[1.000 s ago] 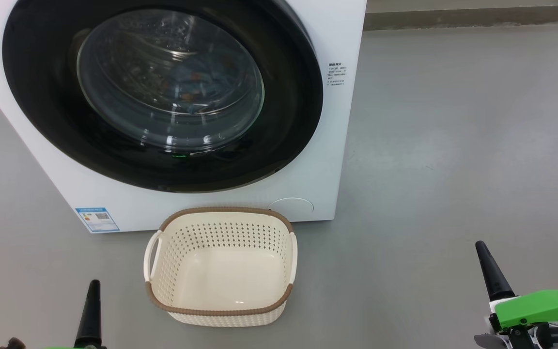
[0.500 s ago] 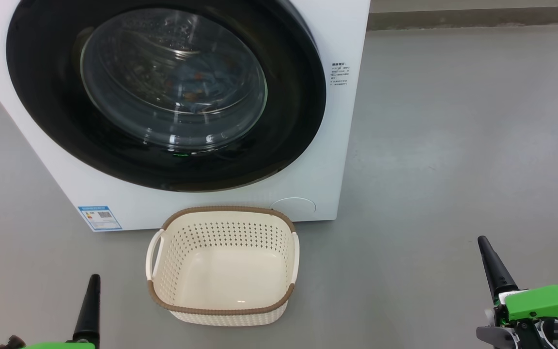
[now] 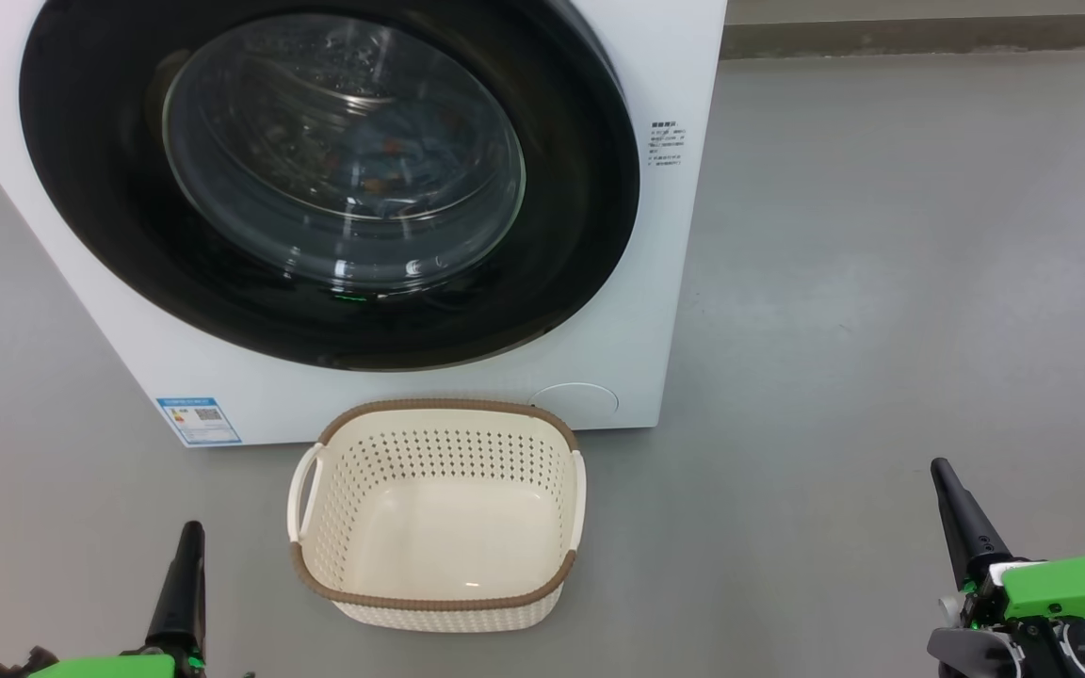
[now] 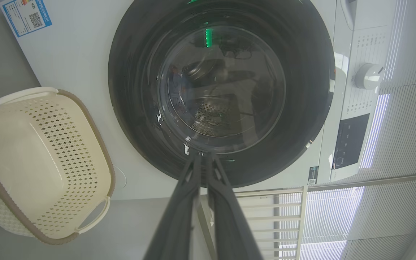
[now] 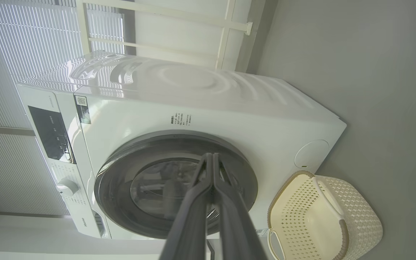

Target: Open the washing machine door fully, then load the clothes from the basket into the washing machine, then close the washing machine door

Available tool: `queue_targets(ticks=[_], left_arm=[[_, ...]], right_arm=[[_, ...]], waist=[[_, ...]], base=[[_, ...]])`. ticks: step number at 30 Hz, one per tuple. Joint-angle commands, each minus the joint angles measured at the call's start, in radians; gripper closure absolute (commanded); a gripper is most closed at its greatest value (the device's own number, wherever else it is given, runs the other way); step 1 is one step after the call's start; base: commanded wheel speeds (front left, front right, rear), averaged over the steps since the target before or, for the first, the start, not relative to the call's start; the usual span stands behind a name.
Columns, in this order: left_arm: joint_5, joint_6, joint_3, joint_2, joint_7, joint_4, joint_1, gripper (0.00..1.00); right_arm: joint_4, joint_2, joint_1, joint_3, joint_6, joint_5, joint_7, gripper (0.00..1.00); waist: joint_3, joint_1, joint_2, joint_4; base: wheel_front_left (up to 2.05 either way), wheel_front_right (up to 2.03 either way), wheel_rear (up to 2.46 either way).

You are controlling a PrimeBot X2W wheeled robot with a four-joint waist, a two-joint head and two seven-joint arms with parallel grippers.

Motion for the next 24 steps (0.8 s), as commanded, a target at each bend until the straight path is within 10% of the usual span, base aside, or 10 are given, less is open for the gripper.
queue_targets(ticks=[1, 24], left_arm=[[-0.021, 0.001, 0.034, 0.011, 0.009, -0.016, -0.042, 1.0], [-0.093, 0.001, 0.044, 0.002, 0.034, -0.012, -0.053, 1.0]], right_arm=[[-0.024, -0.007, -0.052, 0.007, 0.0, 0.039, 0.008, 1.0], [-0.023, 0.005, -0.058, -0.015, 0.0, 0.113, 0.034, 1.0]], waist=[[0.0, -0.0001, 0.0, 0.001], [0.0, -0.0001, 0.0, 0.005]], base=[[0.0, 0.0, 0.0], [0.0, 0.0, 0.0]])
